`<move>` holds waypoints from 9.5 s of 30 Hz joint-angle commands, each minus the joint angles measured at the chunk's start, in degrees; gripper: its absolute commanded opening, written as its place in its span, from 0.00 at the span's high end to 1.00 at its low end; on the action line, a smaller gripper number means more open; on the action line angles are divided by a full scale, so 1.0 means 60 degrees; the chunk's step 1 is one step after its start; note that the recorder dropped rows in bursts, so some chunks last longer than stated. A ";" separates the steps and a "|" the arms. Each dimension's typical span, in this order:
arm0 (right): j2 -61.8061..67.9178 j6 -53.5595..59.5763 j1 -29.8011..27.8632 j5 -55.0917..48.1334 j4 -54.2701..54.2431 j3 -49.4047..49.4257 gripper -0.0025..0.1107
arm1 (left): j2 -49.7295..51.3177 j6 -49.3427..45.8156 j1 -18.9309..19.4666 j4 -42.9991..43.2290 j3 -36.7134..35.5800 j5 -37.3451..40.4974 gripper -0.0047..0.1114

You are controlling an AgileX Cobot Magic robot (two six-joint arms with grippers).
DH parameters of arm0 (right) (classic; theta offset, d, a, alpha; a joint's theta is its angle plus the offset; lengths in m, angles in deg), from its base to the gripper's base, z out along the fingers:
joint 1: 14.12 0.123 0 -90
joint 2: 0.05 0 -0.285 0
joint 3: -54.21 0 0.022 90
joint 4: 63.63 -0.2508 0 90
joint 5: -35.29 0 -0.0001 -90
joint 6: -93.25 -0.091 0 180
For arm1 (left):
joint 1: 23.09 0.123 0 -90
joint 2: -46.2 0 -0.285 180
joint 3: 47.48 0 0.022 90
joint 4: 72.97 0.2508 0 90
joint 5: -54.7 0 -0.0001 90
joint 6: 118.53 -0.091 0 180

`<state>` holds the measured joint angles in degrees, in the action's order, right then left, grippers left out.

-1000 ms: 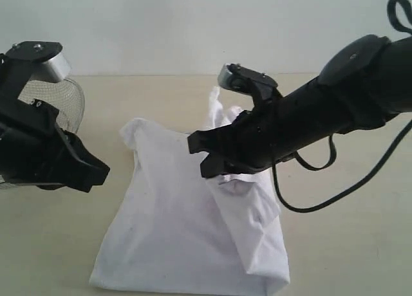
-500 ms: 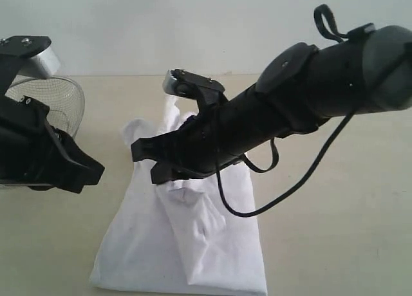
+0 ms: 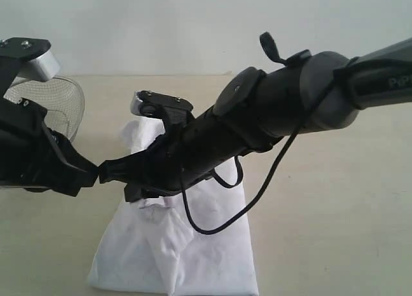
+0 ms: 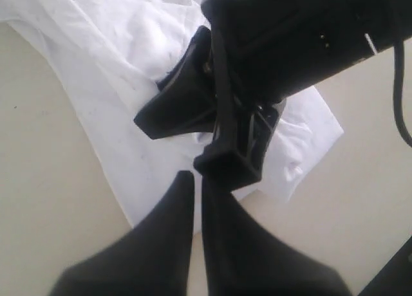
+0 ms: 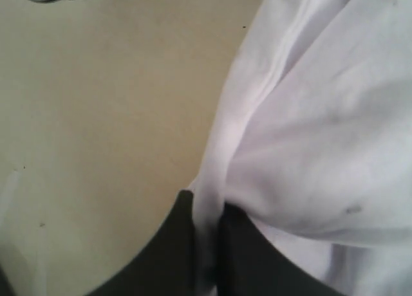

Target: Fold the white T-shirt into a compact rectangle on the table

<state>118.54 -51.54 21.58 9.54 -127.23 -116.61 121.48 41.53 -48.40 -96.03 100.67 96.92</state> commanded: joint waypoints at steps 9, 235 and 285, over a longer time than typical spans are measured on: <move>0.0420 -0.0015 0.0164 0.0294 -0.0548 -0.0504 0.84 | -0.0085 0.0190 0.0033 0.0074 -0.0001 0.0030 0.92; 0.0309 0.2805 -0.4293 -0.1005 -0.2290 0.1987 0.98 | 0.5328 0.1513 0.0105 0.3336 0.2747 -0.2213 0.92; 0.2550 -0.0592 -1.0019 -0.2732 0.2709 -0.2680 0.98 | -0.0470 0.1709 0.0105 0.1424 0.2382 0.0701 0.92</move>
<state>133.80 -53.58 -38.03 -9.58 -110.73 -132.39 119.06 51.33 -47.47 -87.05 115.13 101.42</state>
